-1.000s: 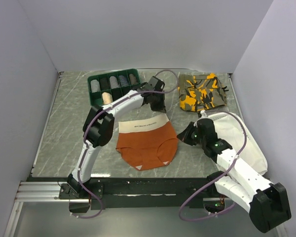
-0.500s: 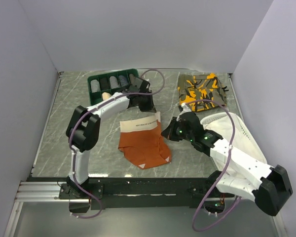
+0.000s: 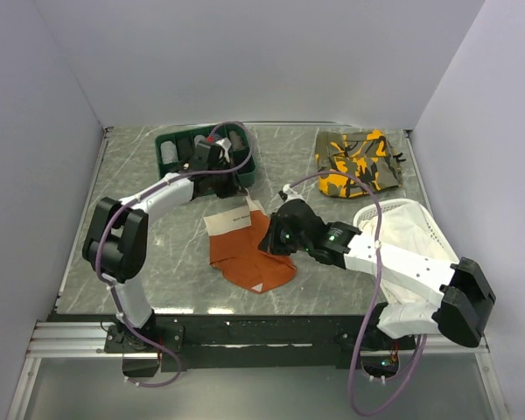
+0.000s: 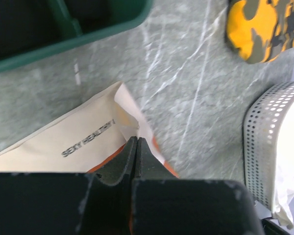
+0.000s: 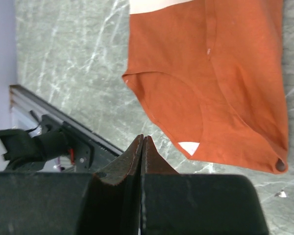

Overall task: Roll the underwear
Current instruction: Fold the underwear.

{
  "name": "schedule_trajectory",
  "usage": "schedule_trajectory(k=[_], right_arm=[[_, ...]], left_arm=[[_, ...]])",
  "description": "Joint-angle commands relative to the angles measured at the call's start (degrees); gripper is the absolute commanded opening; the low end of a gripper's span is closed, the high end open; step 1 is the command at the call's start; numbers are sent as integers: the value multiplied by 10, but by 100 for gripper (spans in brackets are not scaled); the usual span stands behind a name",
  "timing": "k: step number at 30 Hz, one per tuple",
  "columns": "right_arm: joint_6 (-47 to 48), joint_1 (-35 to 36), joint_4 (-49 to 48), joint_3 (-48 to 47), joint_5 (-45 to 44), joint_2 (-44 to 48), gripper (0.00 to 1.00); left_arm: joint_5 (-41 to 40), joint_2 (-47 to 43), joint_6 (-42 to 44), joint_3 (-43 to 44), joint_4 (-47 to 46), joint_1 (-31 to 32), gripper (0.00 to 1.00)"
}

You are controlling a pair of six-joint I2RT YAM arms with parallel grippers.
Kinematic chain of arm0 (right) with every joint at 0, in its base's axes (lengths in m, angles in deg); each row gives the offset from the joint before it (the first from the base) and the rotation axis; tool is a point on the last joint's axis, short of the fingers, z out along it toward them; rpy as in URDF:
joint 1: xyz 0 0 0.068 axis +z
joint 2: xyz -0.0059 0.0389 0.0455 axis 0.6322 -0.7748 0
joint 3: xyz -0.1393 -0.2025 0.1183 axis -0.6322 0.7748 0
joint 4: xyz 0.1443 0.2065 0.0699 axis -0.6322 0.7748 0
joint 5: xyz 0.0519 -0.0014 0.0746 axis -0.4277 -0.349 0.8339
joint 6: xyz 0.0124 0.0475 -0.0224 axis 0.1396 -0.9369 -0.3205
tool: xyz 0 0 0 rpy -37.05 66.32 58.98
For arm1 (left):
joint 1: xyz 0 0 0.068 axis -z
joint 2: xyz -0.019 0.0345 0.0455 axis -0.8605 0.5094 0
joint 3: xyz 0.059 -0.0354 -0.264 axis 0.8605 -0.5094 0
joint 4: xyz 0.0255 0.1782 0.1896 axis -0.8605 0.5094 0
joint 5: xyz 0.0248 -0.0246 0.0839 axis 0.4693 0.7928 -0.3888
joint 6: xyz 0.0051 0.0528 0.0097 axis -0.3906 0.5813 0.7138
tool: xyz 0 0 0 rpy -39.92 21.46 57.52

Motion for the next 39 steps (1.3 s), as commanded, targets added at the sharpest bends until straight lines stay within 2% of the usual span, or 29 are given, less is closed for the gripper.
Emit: schedule_trajectory(k=[1, 3, 5, 8, 13, 23, 28, 31, 39], right_arm=[[-15, 9, 37, -24, -78, -4, 0], [-3, 9, 41, -28, -96, -13, 4], [13, 9, 48, -34, -94, -43, 16], [32, 22, 55, -54, -90, -96, 21], [74, 43, 93, -119, -153, -189, 29], [121, 46, 130, -204, -216, -292, 31], [138, 45, 122, -213, -202, -321, 31], [142, 45, 118, -219, -199, -337, 36], [131, 44, 114, -260, -195, -373, 37]], left_arm=[[33, -31, 24, -26, -44, -10, 1], [35, -30, 26, -31, -44, -12, 1], [42, -22, 27, -32, -46, -12, 2], [46, -6, 27, -26, -47, -12, 2], [52, 14, 27, -19, -50, -13, 1], [52, 35, 39, -3, -40, -14, 1], [52, 41, 42, 0, -38, -15, 1], [55, 47, 42, 3, -38, -16, 1], [59, 59, 45, 10, -34, -19, 1]])
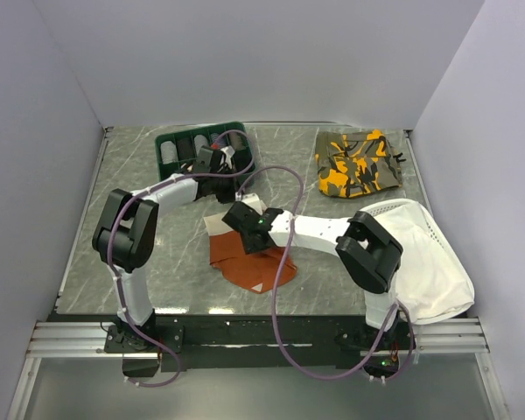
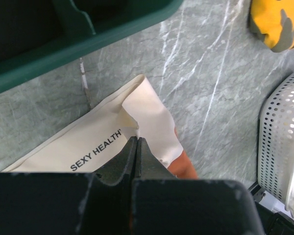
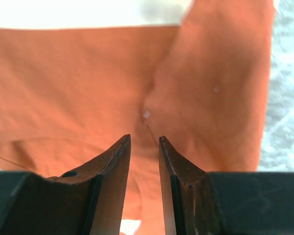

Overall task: Roll the underwear
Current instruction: Fold the underwear.

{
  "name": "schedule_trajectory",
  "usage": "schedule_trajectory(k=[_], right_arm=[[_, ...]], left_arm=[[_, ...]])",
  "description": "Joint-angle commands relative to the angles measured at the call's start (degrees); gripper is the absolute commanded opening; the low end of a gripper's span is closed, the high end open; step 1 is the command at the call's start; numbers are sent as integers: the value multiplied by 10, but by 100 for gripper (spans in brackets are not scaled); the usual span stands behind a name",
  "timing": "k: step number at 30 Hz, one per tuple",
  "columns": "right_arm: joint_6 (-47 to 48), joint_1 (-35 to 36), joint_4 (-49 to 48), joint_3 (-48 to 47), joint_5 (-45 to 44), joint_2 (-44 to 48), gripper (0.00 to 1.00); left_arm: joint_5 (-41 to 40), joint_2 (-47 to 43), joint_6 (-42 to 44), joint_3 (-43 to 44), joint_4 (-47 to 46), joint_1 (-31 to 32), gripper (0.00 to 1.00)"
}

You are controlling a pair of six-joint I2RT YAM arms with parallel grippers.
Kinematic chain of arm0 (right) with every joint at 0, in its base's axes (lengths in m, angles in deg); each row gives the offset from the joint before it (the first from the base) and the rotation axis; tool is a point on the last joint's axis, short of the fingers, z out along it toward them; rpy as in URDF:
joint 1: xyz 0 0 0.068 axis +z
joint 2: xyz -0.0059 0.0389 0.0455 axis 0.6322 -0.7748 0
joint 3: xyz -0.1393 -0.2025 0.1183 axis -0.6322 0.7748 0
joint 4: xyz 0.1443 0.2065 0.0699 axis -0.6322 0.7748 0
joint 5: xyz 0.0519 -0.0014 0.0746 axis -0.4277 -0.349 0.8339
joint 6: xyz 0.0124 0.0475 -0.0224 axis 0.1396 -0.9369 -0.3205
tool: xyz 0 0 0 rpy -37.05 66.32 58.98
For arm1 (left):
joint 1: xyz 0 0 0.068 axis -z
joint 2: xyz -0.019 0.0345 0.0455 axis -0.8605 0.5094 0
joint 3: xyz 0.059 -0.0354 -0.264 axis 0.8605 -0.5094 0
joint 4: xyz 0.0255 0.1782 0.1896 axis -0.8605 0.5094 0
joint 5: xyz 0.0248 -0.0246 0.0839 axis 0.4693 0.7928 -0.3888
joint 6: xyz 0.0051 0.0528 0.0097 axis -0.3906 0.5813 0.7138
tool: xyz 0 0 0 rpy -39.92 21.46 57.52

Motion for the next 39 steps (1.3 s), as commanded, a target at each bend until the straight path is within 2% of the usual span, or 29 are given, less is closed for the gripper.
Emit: schedule_trajectory(k=[1, 13, 23, 35, 39], right_arm=[[-8, 0, -6, -42, -15, -17, 37], [-37, -7, 15, -63, -44, -55, 34], [-44, -14, -6, -50, -52, -36, 33], [-47, -26, -13, -52, -50, -54, 33], [-47, -29, -14, -56, -47, -60, 22]], left_arm=[[12, 7, 14, 23, -6, -5, 1], [15, 8, 18, 25, 0, -8, 1], [17, 9, 19, 24, 0, -8, 1], [21, 9, 20, 26, 1, -8, 1], [24, 9, 20, 24, 0, -8, 1]])
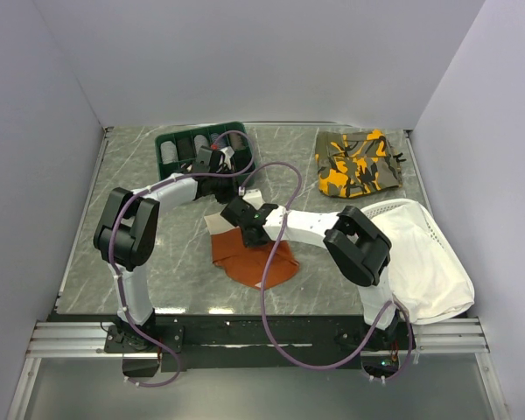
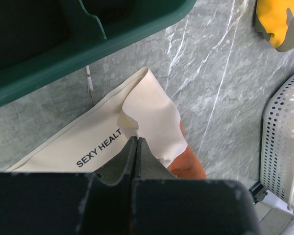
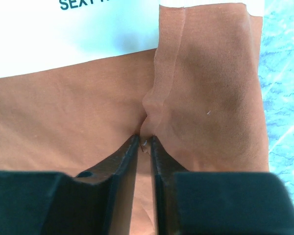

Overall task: Roll the underwear
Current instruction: Fold the underwear.

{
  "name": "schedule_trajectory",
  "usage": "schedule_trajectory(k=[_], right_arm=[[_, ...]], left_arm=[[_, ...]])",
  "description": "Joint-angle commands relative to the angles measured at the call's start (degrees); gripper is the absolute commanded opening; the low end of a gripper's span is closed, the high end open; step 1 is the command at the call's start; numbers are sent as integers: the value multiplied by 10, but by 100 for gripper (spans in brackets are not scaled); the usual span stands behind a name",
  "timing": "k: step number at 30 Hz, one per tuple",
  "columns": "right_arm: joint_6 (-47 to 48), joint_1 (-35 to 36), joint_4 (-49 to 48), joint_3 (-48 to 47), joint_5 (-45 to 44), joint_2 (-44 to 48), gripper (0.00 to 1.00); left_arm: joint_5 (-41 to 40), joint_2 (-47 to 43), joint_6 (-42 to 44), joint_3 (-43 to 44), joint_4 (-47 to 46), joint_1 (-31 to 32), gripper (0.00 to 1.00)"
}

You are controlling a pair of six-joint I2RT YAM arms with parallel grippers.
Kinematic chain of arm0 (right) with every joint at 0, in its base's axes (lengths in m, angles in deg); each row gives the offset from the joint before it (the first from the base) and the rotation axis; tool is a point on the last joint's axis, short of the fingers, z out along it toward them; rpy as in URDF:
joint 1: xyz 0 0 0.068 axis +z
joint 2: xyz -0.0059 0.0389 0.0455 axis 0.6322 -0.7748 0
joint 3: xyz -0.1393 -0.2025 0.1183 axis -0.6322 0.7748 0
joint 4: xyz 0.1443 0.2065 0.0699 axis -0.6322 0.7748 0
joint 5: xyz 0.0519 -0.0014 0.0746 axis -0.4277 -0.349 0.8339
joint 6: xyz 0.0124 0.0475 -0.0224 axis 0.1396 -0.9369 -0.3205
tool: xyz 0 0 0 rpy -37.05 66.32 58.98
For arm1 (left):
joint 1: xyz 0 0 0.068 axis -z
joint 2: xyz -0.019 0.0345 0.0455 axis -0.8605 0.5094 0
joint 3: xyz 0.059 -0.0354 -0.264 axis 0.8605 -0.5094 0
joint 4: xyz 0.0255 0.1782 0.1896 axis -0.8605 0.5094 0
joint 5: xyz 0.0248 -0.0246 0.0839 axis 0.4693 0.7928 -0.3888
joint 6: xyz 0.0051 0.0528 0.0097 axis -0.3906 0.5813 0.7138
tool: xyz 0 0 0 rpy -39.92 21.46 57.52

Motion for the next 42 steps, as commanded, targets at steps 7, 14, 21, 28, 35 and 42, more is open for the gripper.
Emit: schedule_trajectory(k=[7, 14, 21, 28, 35, 42], right_arm=[[-7, -11, -9, -11, -17, -7, 16], [-8, -14, -10, -8, -20, -7, 0], [7, -12, -39, 15, -17, 47, 0], [10, -12, -39, 31, -18, 110, 0], [11, -12, -30, 53, -2, 144, 0], [6, -5, -26, 82, 33, 206, 0]], left_arm=[[16, -1, 14, 23, 1, -2, 1], [20, 0, 14, 25, 1, -2, 1], [21, -1, 14, 27, 2, -2, 1], [25, -4, 16, 30, 3, -2, 1], [22, -12, 16, 30, 9, -2, 1], [-11, -50, 15, 8, 19, -5, 1]])
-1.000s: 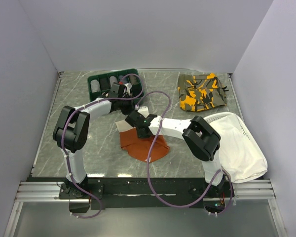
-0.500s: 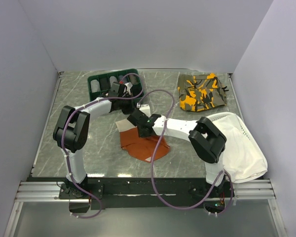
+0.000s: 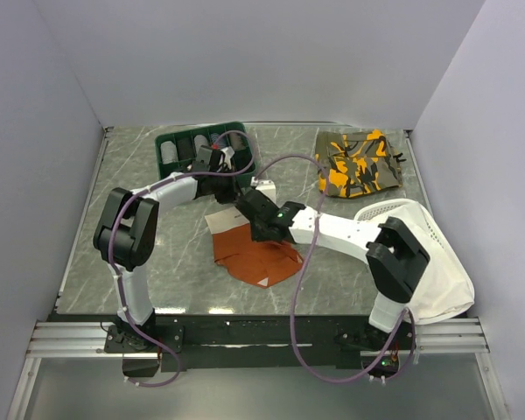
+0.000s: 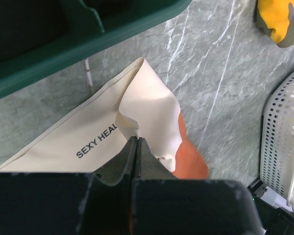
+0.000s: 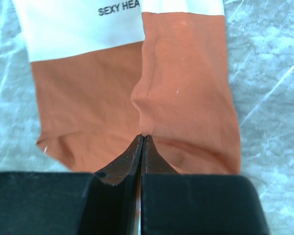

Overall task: Roll the underwear
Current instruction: Fold the underwear.

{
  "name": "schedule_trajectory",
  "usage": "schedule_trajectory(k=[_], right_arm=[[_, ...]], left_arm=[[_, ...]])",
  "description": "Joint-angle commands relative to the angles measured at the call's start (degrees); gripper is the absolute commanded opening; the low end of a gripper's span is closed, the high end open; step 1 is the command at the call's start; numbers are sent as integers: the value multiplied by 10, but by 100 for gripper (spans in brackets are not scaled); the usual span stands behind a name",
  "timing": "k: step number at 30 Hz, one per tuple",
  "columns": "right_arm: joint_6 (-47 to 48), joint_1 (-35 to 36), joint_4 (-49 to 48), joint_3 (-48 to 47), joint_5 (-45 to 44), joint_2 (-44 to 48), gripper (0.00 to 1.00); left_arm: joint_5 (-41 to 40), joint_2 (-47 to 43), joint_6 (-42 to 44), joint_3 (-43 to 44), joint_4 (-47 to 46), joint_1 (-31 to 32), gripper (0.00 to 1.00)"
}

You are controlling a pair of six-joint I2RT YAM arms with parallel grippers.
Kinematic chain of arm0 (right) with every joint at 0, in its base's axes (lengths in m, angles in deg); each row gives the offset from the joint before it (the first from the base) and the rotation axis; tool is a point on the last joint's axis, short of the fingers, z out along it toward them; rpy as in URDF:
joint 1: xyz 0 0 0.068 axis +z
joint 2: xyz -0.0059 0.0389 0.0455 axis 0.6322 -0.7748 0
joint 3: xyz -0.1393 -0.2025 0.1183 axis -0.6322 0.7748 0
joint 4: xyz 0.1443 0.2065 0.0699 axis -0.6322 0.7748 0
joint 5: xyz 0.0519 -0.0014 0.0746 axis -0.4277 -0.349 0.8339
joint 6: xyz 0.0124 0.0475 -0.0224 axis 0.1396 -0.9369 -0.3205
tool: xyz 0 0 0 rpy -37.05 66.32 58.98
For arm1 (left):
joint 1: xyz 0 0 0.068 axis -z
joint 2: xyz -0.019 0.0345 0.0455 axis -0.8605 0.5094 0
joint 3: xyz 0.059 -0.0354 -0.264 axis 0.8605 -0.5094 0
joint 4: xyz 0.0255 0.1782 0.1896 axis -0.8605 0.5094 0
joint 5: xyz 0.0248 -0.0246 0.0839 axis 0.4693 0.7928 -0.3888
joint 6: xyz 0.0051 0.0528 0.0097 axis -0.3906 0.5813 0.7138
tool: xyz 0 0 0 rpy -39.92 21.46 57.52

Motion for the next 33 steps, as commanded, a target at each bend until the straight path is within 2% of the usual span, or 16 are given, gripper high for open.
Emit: schedule_trajectory(k=[1, 13, 24, 33], right_arm=[[-7, 4, -1, 13, 18, 72, 0], [-26, 34, -15, 47, 94, 112, 0], [-35, 72, -22, -1, 135, 53, 0], [-47, 76, -34, -16, 169, 3, 0]], left_arm=[[-21, -59, 11, -2, 3, -7, 1], [-80, -87, 29, -30, 8, -30, 1], [-107, -121, 29, -76, 2, -32, 1], [-165, -150, 28, -127, -13, -49, 1]])
